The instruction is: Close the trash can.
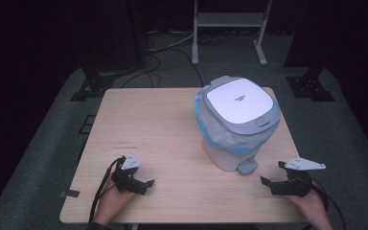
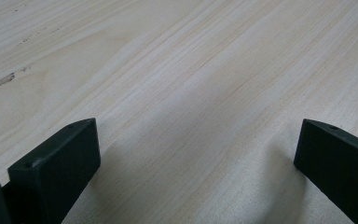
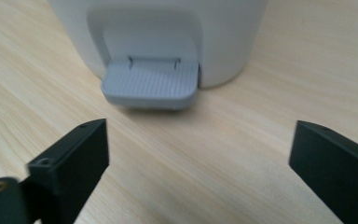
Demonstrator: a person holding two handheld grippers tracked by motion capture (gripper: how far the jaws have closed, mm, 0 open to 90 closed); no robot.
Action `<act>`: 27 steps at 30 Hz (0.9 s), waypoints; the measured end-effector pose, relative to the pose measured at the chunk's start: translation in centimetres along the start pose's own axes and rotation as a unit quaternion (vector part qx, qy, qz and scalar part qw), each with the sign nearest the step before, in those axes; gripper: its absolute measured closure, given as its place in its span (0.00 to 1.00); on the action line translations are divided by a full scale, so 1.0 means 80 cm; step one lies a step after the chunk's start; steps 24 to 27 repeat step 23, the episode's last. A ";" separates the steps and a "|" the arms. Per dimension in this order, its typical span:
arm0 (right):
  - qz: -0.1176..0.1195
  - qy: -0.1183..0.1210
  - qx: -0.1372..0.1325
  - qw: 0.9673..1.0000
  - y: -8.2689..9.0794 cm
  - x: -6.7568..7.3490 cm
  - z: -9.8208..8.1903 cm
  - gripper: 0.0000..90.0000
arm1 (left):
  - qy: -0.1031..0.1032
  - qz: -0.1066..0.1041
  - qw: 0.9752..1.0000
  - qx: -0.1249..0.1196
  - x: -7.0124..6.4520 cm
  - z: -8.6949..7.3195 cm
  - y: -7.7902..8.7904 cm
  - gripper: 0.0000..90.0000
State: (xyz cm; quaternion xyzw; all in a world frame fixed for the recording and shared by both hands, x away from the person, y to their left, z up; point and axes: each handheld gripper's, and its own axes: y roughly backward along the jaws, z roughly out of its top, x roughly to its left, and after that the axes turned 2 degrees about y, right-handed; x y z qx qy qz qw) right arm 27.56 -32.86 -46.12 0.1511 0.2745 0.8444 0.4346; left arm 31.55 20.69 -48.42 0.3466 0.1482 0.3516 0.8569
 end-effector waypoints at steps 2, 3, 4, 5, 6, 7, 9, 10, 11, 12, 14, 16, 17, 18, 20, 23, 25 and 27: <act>-0.001 0.003 0.012 1.000 -0.006 0.000 -0.004 0.03 | 0.000 0.000 1.000 0.000 0.000 0.000 0.000 0.00; -0.001 0.005 0.018 1.000 -0.009 -0.001 -0.007 0.03 | 0.000 0.000 1.000 0.000 0.000 0.000 0.000 0.00; -0.002 0.005 0.021 1.000 -0.010 -0.001 -0.008 0.03 | 0.000 0.000 1.000 0.000 0.000 0.000 0.000 0.00; -0.001 0.007 0.025 1.000 -0.012 -0.001 -0.009 0.03 | 0.000 0.000 1.000 0.000 0.000 0.000 0.000 0.00; -0.001 0.008 0.028 1.000 -0.014 -0.001 -0.011 0.03 | 0.000 0.000 1.000 0.000 0.000 0.000 0.000 0.00; -0.002 0.009 0.030 0.999 -0.016 0.000 -0.012 0.03 | 0.000 0.000 1.000 0.000 0.000 0.000 0.000 0.00; -0.004 0.013 0.040 0.999 -0.020 0.000 -0.014 0.03 | 0.000 0.000 1.000 0.000 0.000 0.000 0.000 0.00; -0.003 0.013 0.041 0.999 -0.021 0.000 -0.015 0.03 | 0.000 0.000 1.000 0.000 0.000 0.000 0.000 0.00; -0.003 0.016 0.043 0.999 -0.022 0.000 -0.016 0.03 | 0.000 0.000 1.000 0.000 0.000 0.000 0.000 0.00; -0.003 0.019 0.047 0.999 -0.024 0.000 -0.017 0.03 | 0.000 0.000 1.000 0.000 0.000 0.000 0.000 0.00; -0.005 0.023 0.054 0.998 -0.028 0.000 -0.020 0.03 | 0.000 0.000 1.000 0.000 0.000 0.000 0.000 0.00; -0.004 0.022 0.066 0.998 -0.030 0.000 -0.020 0.02 | 0.000 0.000 1.000 0.000 0.000 0.000 0.000 0.00; -0.004 0.021 0.066 0.998 -0.031 0.000 -0.020 0.02 | 0.000 0.000 1.000 0.000 0.000 0.000 0.000 0.00; -0.003 0.021 0.067 0.998 -0.031 0.000 -0.020 0.02 | 0.000 0.000 1.000 0.000 0.000 0.000 0.000 0.00; -0.003 0.019 0.067 0.998 -0.031 0.000 -0.020 0.02 | 0.000 0.000 1.000 0.000 0.000 0.000 0.000 0.00; -0.003 0.019 0.067 0.998 -0.031 0.000 -0.020 0.02 | 0.000 0.000 1.000 0.000 0.000 0.000 0.000 0.00; -0.003 0.019 0.067 0.998 -0.031 0.000 -0.020 0.02 | 0.000 0.000 1.000 0.000 0.000 0.000 0.000 0.00; -0.003 0.019 0.067 0.998 -0.031 0.000 -0.020 0.02 | 0.000 0.000 1.000 0.000 0.000 0.000 0.000 0.00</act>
